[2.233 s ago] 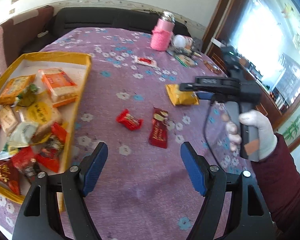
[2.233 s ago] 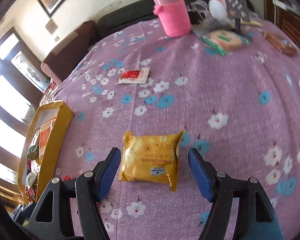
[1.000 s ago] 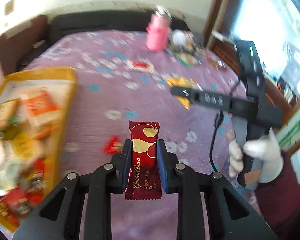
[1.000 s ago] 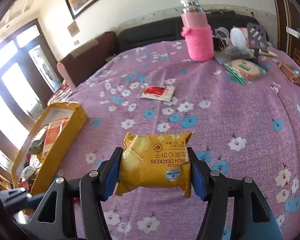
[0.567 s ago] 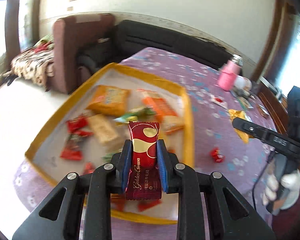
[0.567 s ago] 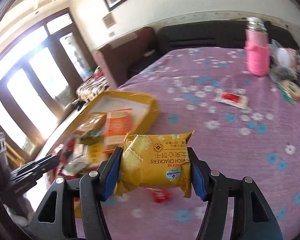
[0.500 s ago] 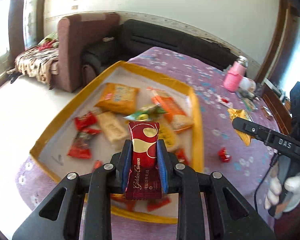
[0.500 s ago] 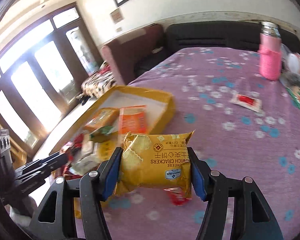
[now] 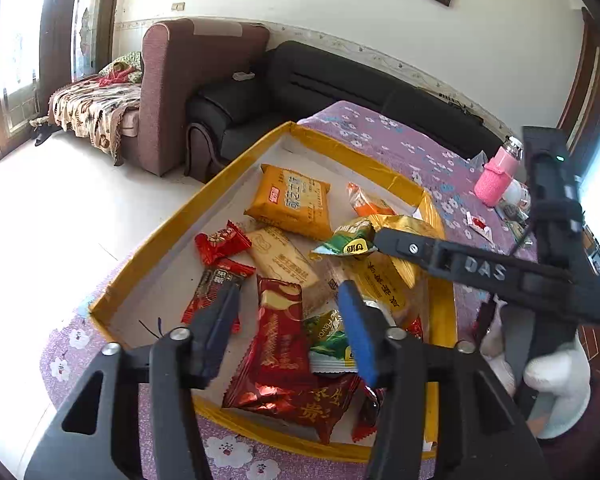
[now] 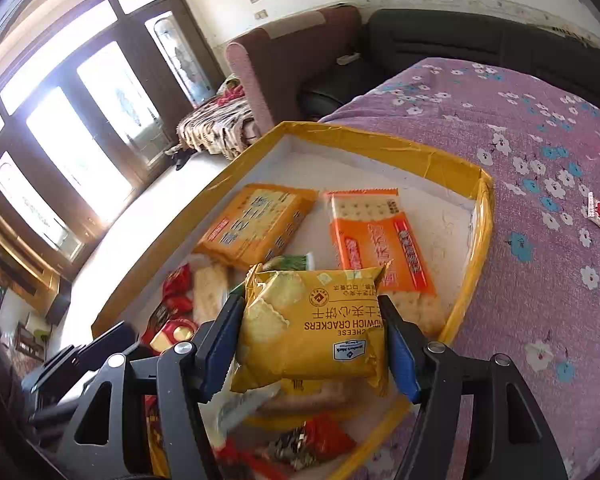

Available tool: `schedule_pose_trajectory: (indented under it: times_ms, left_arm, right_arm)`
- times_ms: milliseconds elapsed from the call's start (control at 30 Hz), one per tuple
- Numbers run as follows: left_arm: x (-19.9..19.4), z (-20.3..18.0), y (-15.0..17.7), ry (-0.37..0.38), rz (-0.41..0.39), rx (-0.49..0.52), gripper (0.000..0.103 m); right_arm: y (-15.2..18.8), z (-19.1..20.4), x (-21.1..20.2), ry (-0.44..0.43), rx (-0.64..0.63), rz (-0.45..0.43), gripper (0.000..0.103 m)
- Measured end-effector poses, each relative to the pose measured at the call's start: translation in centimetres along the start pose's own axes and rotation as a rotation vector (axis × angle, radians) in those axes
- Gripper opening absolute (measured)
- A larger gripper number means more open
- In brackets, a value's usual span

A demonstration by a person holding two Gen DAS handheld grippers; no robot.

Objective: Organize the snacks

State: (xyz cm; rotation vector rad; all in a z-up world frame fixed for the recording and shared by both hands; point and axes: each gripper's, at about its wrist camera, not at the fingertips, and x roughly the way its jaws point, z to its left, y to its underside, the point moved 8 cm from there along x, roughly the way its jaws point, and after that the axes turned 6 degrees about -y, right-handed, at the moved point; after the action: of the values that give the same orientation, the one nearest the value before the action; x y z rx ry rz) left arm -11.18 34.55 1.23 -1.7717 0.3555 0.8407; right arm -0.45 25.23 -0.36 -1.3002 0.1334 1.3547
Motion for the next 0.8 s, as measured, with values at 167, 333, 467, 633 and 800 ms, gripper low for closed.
schedule_pose_trajectory:
  times_ms: [167,333,467,633,800]
  left_arm:
    - [-1.6,-0.3,-0.2,-0.046,-0.053,0.036,0.058]
    - [-3.3,-1.5,-0.5,-0.055,-0.091,0.073,0.062]
    - [-4.5,-2.8,-0.5,-0.059,-0.113,0.103,0.065]
    - [-6.3,-4.6,-0.6,-0.082,-0.147,0.138,0.072]
    - [-9.1,-5.8,-1.1,-0.164,-0.261,0.155,0.082]
  right_arm:
    - [-0.7,-0.3,-0.9,-0.042,0.053,-0.019,0.071]
    - [-0.9,0.1,-4.0,-0.044,0.038,-0.076,0.071]
    - [-0.3,0.2,-6.2,-0.046,0.029,-0.105,0.072]
    - [1.7,-0.5,-8.7,-0.020,-0.005,-0.123,0.072]
    - [4.2,-1.6,-11.5,0.033,-0.065,-0.148,0.072]
